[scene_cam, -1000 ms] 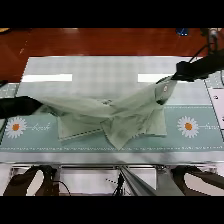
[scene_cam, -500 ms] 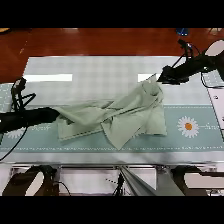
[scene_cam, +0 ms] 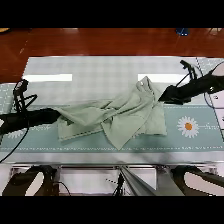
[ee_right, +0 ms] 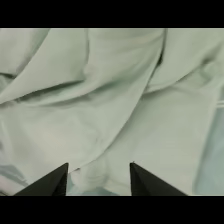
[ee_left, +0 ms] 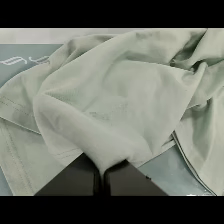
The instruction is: Fold the shirts.
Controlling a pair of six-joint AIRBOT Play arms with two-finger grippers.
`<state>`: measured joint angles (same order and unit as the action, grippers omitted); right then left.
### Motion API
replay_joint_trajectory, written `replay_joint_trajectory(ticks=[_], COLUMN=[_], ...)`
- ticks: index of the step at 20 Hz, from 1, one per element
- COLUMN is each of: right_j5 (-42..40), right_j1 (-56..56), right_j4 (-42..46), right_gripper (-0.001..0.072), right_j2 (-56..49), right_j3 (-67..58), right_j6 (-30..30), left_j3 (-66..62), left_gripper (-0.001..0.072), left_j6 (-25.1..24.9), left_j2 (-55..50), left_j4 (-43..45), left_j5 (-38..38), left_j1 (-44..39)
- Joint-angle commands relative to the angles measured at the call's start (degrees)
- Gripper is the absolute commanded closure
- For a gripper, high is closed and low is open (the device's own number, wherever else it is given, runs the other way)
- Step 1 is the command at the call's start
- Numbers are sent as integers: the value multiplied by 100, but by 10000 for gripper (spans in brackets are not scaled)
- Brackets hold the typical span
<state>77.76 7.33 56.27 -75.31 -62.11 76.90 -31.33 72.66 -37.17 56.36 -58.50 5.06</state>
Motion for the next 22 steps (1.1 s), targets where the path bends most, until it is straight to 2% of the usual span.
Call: replay_joint_trajectory(ticks=[1,5,9,12,14,22], right_j5=[-863,-1331,-1851,-2343,-2365,-2503], right_j1=[17,-9,-625,-1106,-1257,-1257], right_j4=[-852,-758,-643,-284,120,120], right_gripper=[235,236,236,237,236,237], right_j2=[131,131,131,129,131,85], right_j3=[1119,1565,1714,1714,1714,1714], right_j6=[-35,76,94,614,848,1110], left_j3=[2,2,2,2,2,2], left_gripper=[674,674,673,674,674,674], left_j6=[-17,-17,-17,-17,-17,-17], left_j2=[-4,-4,-4,-4,-4,-4], left_j4=[20,17,17,17,17,17], left_j5=[4,4,4,2,2,4], left_j1=[-2,-2,-2,-2,-2,-2])
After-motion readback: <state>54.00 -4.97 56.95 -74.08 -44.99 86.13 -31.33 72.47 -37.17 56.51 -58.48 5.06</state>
